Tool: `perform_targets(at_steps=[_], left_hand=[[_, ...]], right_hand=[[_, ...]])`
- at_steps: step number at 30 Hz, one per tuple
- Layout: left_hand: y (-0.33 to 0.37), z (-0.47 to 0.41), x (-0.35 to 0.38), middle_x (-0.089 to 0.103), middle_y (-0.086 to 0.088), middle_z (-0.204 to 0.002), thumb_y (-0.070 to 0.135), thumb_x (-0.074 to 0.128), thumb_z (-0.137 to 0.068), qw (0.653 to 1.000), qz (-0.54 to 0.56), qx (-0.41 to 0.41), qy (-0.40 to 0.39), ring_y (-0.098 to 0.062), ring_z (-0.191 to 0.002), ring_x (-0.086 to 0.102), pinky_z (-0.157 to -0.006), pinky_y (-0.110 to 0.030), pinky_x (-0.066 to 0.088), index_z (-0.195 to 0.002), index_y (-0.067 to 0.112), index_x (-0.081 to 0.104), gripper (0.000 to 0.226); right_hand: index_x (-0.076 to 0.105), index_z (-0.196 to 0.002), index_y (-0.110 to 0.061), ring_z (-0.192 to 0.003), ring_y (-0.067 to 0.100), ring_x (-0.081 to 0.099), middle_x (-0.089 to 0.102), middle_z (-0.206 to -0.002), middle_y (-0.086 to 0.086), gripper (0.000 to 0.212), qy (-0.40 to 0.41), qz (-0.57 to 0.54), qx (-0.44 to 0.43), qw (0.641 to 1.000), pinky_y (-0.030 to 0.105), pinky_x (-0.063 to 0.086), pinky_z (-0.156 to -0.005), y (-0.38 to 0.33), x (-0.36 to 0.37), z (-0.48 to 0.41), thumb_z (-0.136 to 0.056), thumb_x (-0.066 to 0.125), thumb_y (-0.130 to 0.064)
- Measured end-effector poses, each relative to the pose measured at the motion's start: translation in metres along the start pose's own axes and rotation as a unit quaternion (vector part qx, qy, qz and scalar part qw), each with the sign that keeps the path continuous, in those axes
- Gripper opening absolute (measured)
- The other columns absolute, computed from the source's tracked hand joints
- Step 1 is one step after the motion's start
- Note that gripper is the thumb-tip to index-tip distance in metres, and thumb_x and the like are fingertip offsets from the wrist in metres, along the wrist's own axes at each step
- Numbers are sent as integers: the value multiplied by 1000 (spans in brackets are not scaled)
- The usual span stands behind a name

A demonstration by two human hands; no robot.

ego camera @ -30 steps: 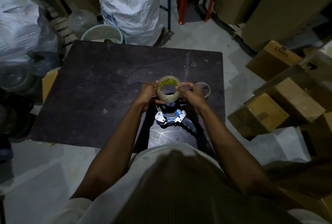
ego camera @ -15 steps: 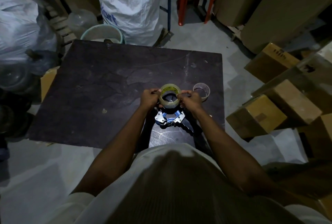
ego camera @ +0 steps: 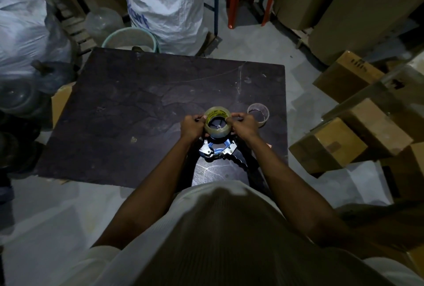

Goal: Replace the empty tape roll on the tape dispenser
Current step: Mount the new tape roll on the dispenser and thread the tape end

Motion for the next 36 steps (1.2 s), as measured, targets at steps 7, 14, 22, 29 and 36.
perform_targets(at_steps=[7, 14, 22, 29, 36], left_hand=[[-5, 1, 6, 71, -17, -69, 20, 64, -97, 1000, -14, 12, -7, -35, -61, 72, -62, -46, 60, -96, 3, 75, 20], [-6, -1, 3, 71, -17, -67, 24, 64, -97, 999, -42, 19, 11, -37, -62, 74, -62, -46, 60, -86, 14, 74, 17], [-3, 0, 1, 77, -11, -81, 35, 67, -91, 992, -107, 57, 20, -27, -74, 75, -75, -46, 62, -100, 17, 77, 23], [8, 8, 1, 77, -14, -101, 32, 68, -94, 979, -180, 82, 36, -28, -97, 71, -82, -35, 55, -107, 11, 77, 27], [4, 6, -1, 78, -11, -102, 41, 65, -94, 976, -201, 84, 30, -28, -97, 72, -85, -40, 57, -109, 19, 77, 29]], right_hand=[[70, -80, -35, -84, 22, 76, 78, -90, 2, 25, -5, -8, 1, 1000, 49, 63, -80, 5, 0, -3, -61, 78, -50], [70, -90, -29, -82, 24, 75, 76, -92, 9, 17, -10, -32, 10, 999, 47, 65, -77, 0, 0, 3, -78, 82, -30], [65, -109, -19, -80, 21, 68, 69, -96, 12, 20, -36, -86, 22, 995, 48, 63, -81, 7, 6, 2, -91, 74, -19], [63, -110, -18, -81, 22, 67, 69, -98, 13, 19, -44, -115, 20, 992, 34, 59, -68, 12, 8, 6, -93, 72, -16], [63, -111, -18, -83, 22, 66, 68, -100, 11, 19, -51, -114, 22, 992, 39, 61, -74, 16, 12, 0, -94, 71, -19]])
Point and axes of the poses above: each hand's wrist, its own z-axis away from the middle knuckle, its own x-axis out of the palm, y = z × x, the point moved 8 cm from there along -z, towards the middle knuckle
